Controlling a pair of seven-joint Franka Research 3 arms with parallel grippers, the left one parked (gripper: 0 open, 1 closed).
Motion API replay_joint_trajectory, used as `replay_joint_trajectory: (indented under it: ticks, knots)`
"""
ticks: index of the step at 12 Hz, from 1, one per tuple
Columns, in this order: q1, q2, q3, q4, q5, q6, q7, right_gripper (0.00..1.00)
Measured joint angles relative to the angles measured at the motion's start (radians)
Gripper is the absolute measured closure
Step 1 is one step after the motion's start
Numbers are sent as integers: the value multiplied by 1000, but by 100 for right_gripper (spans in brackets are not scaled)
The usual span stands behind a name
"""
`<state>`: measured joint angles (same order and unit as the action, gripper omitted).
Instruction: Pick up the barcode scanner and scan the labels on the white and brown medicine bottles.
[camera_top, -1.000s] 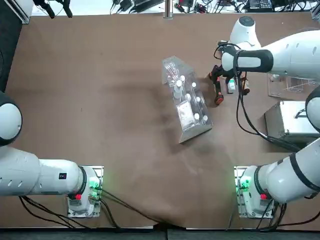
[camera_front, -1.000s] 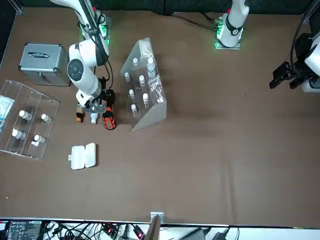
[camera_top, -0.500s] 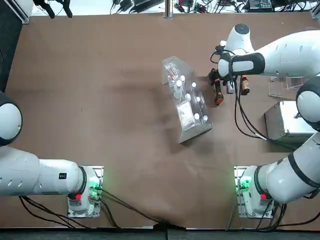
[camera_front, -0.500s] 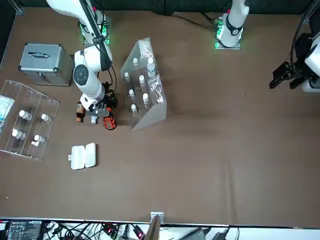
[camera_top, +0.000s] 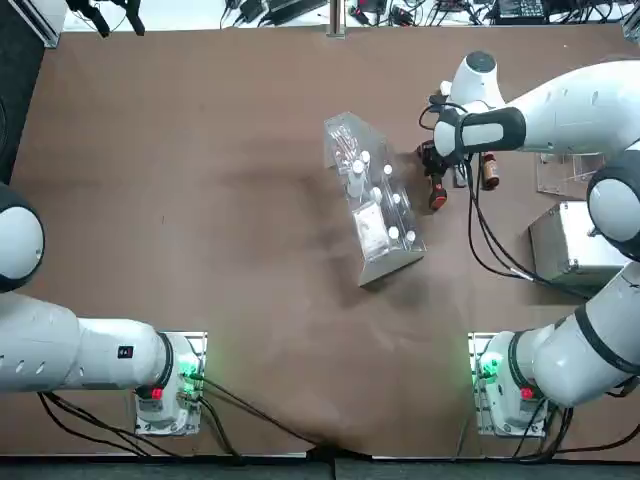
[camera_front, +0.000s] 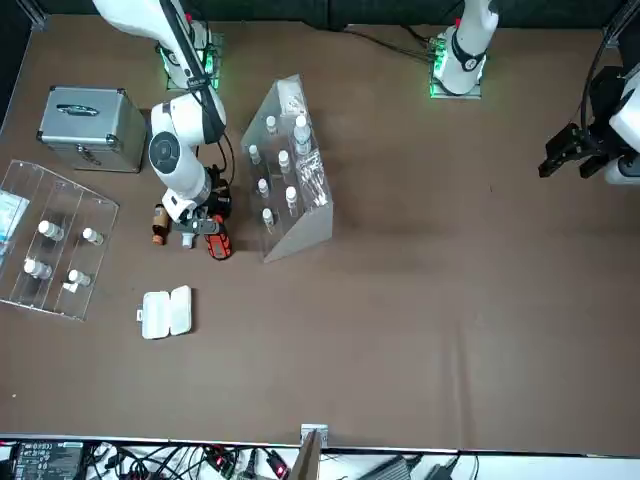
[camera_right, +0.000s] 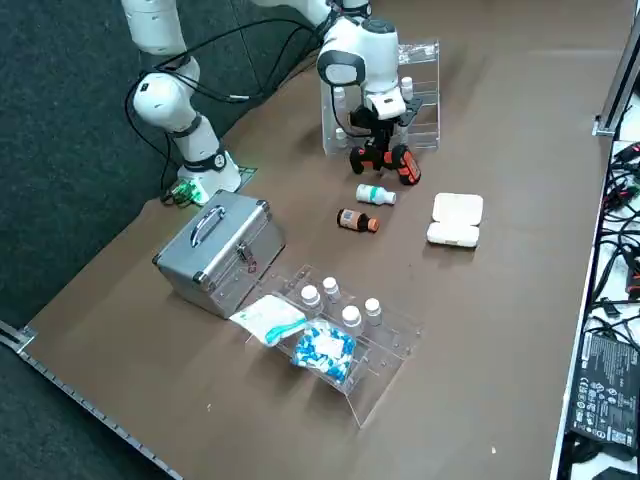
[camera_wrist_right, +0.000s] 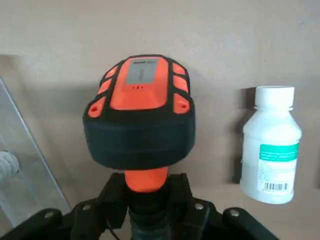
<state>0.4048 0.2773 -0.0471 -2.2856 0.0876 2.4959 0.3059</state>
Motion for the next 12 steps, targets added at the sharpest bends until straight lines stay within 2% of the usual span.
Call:
replay_joint_trajectory:
  ticks: [3,5,8,9,12]
  knots:
    - [-1,-8,-2,15,0,-2,2,58]
    - [-3,-29,-11,52,0,-70,2,58]
    - [-31,-93,-20,160,0,-314,8,58]
    - [-69,-144,-23,207,0,-452,7,58]
    - [-137,-191,-25,211,0,-594,-26,58]
